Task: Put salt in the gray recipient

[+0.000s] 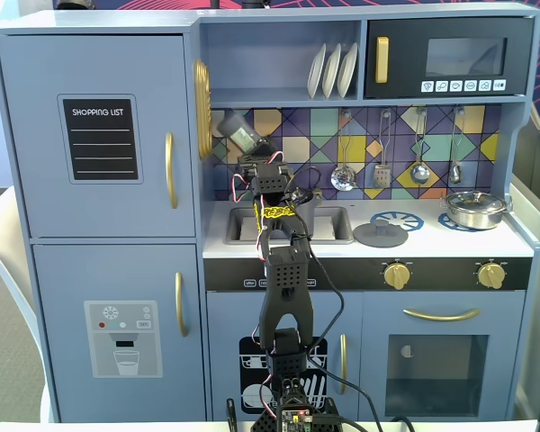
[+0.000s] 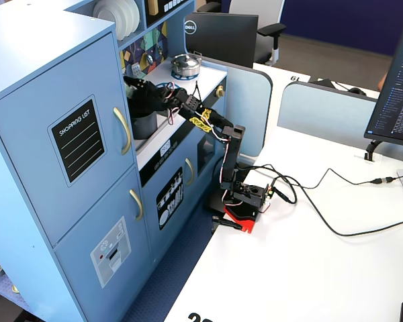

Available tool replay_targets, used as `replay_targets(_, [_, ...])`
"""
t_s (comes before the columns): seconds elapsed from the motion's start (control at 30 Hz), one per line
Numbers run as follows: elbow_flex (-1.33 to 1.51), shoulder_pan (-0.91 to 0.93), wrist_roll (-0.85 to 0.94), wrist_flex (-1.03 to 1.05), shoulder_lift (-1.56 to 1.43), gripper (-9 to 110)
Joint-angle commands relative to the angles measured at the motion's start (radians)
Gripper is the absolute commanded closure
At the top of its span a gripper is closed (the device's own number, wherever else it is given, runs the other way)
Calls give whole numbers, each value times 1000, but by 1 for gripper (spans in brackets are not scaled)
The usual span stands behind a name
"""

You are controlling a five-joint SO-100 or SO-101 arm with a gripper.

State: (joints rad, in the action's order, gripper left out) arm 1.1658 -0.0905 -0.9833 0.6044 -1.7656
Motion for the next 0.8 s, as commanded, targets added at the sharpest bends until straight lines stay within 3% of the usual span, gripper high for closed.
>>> replay_targets(0.0, [-126,0,2,31,-28,101])
replay_targets(0.13, [-199,3,-44,249,9,101])
replay_targets(0.23, [-156,11,-46,267,-2,101])
replay_targets(0.4, [43,-11,49,-98,-89,101])
replay_targets(0.47, [32,-18,63,-153,-84,101])
replay_targets(0.63, [-127,-6,5,86,-12,101])
replay_targets(0.77, [-71,25,-6,166,-20,101])
